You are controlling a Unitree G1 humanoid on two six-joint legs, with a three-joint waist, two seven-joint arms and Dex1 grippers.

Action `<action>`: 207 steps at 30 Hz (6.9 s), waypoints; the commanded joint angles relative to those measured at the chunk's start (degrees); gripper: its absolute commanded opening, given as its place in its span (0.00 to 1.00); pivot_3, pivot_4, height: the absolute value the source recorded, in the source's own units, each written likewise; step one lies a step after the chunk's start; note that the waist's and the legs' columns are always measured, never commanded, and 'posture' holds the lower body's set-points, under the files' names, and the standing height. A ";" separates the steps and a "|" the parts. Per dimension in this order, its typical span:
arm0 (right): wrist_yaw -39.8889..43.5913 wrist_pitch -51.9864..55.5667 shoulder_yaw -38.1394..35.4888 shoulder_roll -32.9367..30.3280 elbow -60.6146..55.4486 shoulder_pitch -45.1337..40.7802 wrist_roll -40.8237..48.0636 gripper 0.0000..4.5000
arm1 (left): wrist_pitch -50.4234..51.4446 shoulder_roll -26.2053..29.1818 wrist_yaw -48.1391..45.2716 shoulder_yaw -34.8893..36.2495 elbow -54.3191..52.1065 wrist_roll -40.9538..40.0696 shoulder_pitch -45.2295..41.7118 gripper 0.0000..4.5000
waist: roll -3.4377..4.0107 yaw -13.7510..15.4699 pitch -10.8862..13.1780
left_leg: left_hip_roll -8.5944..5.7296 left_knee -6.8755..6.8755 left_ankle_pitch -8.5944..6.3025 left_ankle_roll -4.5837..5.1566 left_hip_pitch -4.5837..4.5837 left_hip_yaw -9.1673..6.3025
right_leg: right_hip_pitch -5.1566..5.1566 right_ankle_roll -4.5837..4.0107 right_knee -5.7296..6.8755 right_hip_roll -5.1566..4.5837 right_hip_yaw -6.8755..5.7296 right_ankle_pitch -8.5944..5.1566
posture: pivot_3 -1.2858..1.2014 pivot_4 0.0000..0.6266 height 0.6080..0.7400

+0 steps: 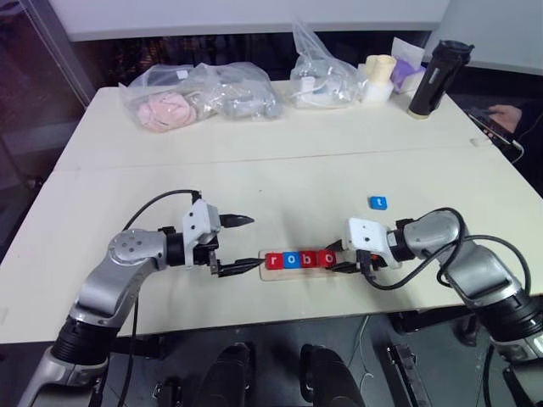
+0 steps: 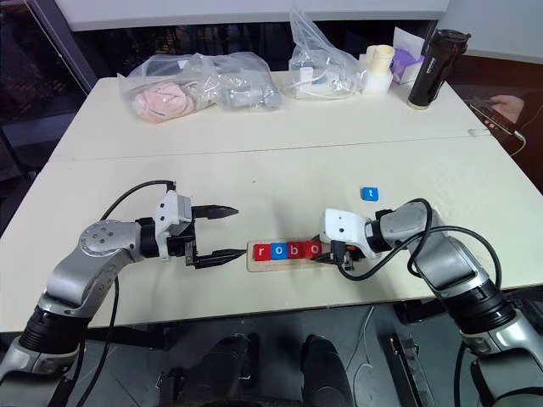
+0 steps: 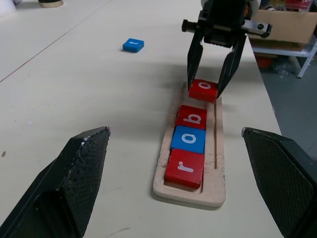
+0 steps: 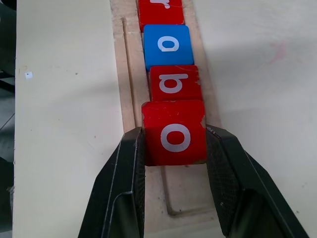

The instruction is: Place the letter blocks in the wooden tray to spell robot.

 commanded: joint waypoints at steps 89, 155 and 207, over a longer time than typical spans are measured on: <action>-4.74 -5.92 -4.40 0.31 7.92 -3.37 -4.36 0.98 | 0.84 -0.66 0.50 0.39 -2.23 -0.76 -0.92 1.00 | 0.00 -0.06 0.00 | 0.01 0.30 -0.01 0.00 -0.01 0.00 | 0.09 0.04 0.07 0.02 0.01 0.11 | 0.52 0.24 0.98; -10.69 -2.79 -11.39 1.46 9.15 -6.72 -4.05 0.98 | 0.64 -1.20 1.68 0.25 -2.68 -0.61 -0.52 1.00 | 0.01 -0.01 0.00 | -0.01 0.34 -0.01 0.00 -0.02 0.00 | 0.10 0.06 0.07 0.02 0.01 0.13 | 0.52 0.24 0.98; -61.38 71.16 -32.79 30.82 -21.44 1.21 5.29 0.26 | -0.10 -2.03 0.43 -0.25 -1.23 -0.21 -1.33 1.00 | 0.11 -0.09 -0.06 | -0.01 0.20 0.00 0.05 -0.05 0.00 | -0.05 0.07 0.19 0.15 0.07 0.12 | 0.52 0.24 0.98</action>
